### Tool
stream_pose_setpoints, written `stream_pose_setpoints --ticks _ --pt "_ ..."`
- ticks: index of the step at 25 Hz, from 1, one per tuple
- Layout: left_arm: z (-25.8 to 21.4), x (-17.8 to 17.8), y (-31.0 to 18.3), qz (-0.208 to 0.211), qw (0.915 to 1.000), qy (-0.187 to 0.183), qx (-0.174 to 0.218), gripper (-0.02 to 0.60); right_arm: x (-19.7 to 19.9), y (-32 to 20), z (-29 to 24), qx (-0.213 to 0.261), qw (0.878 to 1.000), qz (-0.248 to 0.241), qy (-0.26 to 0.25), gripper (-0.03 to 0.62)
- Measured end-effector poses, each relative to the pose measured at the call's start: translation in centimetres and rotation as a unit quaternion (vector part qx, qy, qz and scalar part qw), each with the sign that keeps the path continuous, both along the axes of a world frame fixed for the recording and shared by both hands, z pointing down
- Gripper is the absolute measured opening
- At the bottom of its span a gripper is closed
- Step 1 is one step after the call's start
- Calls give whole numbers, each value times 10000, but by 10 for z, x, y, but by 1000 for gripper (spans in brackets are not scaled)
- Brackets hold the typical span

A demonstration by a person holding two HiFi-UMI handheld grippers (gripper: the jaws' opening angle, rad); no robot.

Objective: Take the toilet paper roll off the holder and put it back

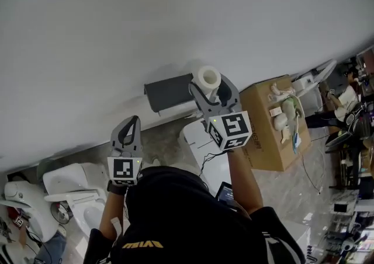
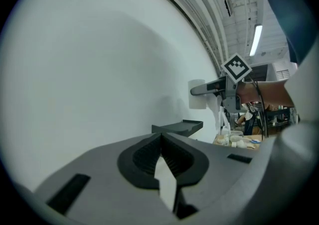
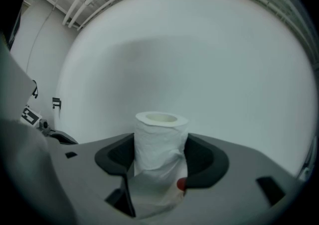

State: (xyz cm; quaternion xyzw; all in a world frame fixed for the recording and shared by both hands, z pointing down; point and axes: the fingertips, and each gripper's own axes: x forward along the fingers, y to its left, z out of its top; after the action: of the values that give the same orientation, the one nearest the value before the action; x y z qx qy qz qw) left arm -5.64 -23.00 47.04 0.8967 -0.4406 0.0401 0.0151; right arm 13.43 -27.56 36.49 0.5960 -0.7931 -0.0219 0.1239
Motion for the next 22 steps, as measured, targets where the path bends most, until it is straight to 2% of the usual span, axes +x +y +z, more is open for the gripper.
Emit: stream_pose_setpoints --ticks 14,22 --pt "-22 -6 -31 162 9992 -228 298 12 69 22 -25 184 9964 830 -64 287" --pt "-20 -3 -35 279 9987 -326 273 11 92 29 -25 176 9934 1131 -18 288"
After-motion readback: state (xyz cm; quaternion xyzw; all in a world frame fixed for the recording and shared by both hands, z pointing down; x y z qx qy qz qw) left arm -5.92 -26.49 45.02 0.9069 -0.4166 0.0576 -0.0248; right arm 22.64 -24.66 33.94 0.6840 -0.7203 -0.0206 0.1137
